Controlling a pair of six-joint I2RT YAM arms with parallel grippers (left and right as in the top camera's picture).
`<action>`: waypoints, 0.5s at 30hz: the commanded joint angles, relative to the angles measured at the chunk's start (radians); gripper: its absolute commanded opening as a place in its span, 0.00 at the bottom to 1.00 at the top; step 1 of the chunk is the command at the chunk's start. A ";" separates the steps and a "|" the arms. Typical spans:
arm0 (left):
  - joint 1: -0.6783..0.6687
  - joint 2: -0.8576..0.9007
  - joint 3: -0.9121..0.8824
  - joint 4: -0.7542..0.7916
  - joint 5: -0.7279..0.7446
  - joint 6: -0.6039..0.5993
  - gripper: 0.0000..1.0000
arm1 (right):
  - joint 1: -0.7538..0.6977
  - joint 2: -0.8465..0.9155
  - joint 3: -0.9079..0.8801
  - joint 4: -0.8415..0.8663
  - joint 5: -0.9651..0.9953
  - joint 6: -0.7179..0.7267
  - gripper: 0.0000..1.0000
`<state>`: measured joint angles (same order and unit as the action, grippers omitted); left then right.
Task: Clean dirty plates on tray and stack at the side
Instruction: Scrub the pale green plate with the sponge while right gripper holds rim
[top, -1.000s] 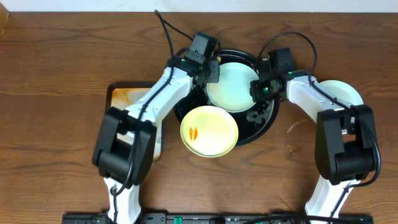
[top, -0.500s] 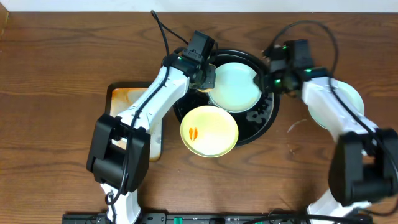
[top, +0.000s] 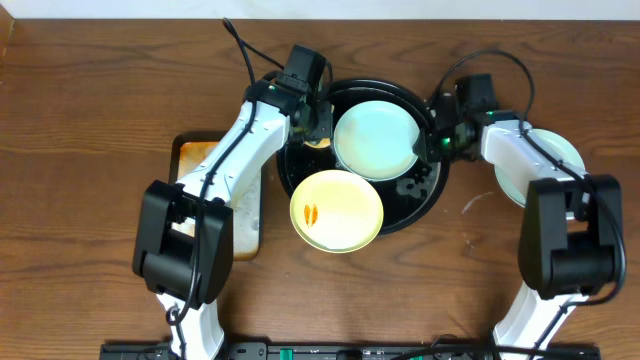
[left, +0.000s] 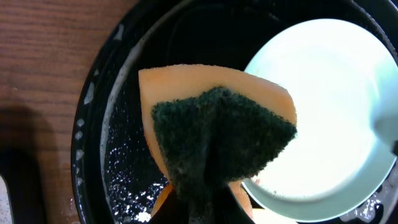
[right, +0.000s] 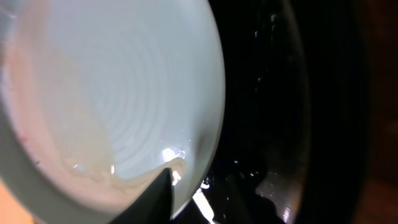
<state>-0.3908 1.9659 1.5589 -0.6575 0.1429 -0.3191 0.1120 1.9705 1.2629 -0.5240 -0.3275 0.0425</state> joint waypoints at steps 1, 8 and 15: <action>0.015 -0.007 0.018 -0.016 0.033 -0.019 0.09 | 0.010 0.035 -0.001 0.002 0.006 -0.007 0.11; 0.016 -0.007 0.018 -0.034 0.032 -0.018 0.09 | 0.006 -0.039 0.024 0.011 0.040 -0.008 0.01; 0.016 -0.007 0.018 -0.032 0.032 -0.015 0.09 | 0.008 -0.179 0.034 0.011 0.201 -0.069 0.01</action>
<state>-0.3805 1.9659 1.5589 -0.6861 0.1631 -0.3328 0.1162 1.8889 1.2644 -0.5159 -0.2287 0.0151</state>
